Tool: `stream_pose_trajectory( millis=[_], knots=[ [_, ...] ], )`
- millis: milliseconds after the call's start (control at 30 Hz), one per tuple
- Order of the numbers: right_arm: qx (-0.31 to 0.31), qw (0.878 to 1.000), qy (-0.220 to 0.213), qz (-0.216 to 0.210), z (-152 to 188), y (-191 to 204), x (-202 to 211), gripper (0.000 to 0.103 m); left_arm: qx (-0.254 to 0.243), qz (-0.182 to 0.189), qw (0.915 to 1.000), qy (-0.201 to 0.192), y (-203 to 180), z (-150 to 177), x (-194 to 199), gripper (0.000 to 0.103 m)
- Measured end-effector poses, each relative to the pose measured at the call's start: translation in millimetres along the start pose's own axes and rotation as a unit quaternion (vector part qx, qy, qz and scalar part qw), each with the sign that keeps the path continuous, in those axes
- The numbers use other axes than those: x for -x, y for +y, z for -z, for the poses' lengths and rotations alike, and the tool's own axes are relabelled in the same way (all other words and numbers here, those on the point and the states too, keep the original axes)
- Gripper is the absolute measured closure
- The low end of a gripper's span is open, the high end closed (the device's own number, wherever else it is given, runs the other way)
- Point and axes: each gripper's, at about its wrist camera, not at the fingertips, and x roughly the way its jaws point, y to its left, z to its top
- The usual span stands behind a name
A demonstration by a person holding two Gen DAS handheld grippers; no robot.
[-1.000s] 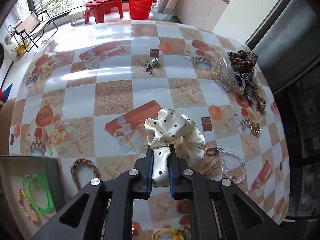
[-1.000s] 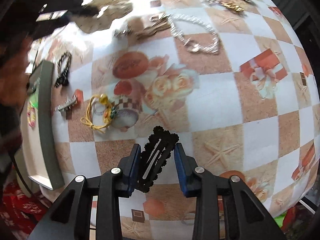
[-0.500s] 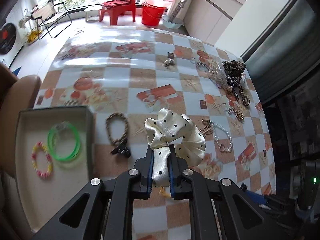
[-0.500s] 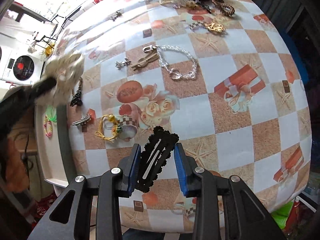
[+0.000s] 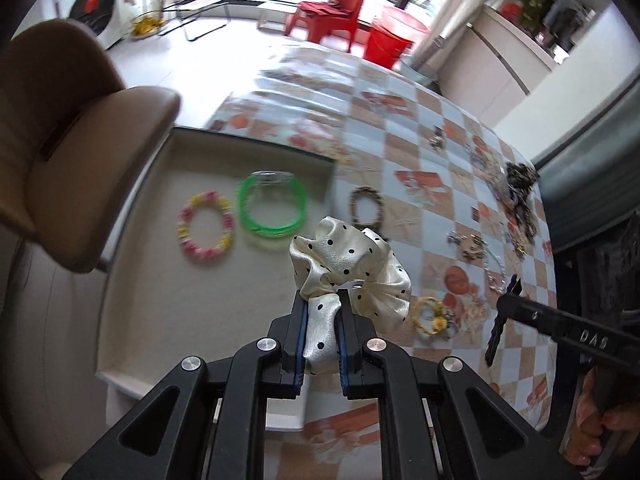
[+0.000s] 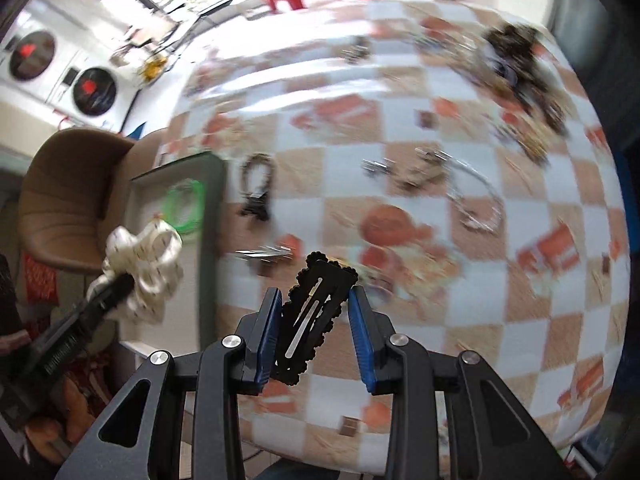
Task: Organize jewelry
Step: 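Carry the scrunchie into the tray and release it while the right tool drops the black clip there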
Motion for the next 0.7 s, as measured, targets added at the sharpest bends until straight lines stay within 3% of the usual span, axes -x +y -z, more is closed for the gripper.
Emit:
stream_pose_trajectory(
  millis=[333,700],
  knots=[
    [0.105,0.994,0.012,-0.038,-33.3,104.4,-41.0,0.066,0.089,-0.048,0.9948,-0.006,92.3,13.3,-1.7,0.087],
    [0.154,0.985,0.038,-0.069,-74.9,193.8,-116.3,0.066,0.111,-0.084,0.9902,0.010,129.4,18.4,-43.6,0.087]
  ],
)
